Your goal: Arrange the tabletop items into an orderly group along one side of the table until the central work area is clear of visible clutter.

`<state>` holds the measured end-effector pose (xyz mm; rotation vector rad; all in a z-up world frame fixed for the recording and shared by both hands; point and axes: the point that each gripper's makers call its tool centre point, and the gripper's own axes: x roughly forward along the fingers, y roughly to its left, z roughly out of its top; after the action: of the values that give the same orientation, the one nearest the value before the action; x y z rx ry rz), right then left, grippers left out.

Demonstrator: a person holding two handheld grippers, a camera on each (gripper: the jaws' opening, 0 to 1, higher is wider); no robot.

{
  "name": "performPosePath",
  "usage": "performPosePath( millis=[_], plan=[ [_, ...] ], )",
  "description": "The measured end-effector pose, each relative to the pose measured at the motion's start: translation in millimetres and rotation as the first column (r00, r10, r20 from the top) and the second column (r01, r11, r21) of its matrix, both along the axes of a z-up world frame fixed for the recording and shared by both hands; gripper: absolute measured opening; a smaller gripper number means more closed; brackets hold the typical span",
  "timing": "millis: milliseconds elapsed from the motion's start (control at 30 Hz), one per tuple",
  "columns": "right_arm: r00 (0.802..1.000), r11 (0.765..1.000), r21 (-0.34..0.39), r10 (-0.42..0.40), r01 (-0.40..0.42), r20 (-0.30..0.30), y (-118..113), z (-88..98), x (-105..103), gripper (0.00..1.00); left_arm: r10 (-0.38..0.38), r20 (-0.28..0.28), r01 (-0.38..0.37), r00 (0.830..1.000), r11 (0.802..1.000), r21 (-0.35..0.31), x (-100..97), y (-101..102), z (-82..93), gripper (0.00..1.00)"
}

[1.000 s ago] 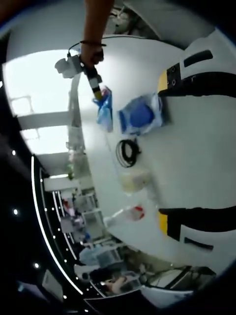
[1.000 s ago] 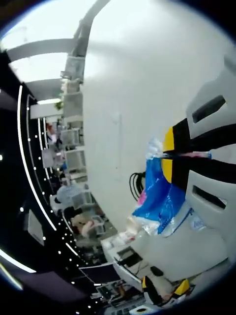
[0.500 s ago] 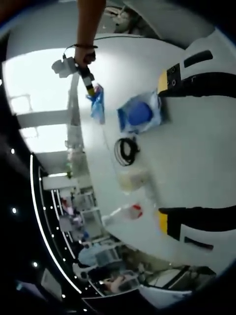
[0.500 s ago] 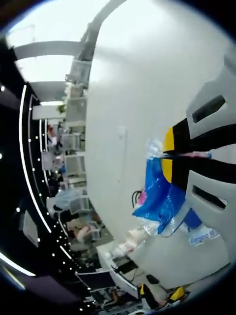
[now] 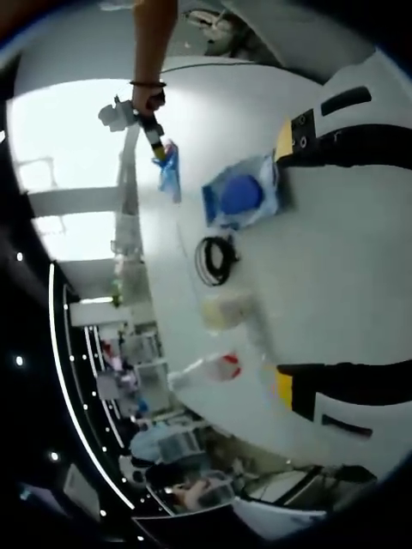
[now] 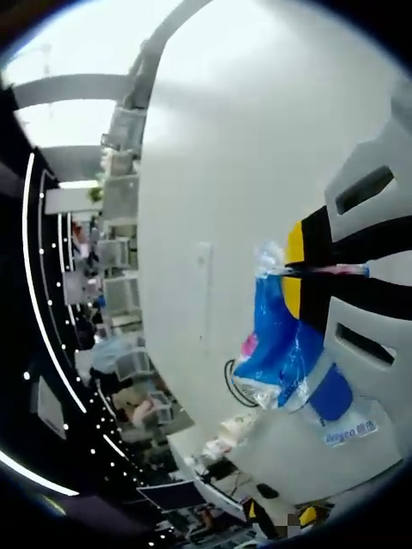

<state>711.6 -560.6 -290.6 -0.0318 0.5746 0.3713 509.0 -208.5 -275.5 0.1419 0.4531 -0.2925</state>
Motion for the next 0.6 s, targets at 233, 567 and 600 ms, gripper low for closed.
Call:
performPosePath(
  millis=[233,567,600],
  plan=[
    [1.0,0.998,-0.056,-0.004,0.004,-0.006,-17.5,-14.2,13.3,0.01,-0.005,0.009,0.006,1.0,0.999,-0.034,2.4,-4.4,0.0,0.97],
    [1.0,0.997,-0.071,0.001,-0.002,-0.01,-28.7,-30.0,32.9,0.01,-0.006,-0.004,0.006,1.0,1.0,-0.027,5.6,-6.5,-6.5,0.99],
    [1.0,0.997,-0.073,0.005,-0.005,-0.009,-29.1,-31.0,34.6,0.01,-0.007,-0.007,0.007,1.0,1.0,-0.024,5.5,-6.6,-7.2,0.99]
  ],
)
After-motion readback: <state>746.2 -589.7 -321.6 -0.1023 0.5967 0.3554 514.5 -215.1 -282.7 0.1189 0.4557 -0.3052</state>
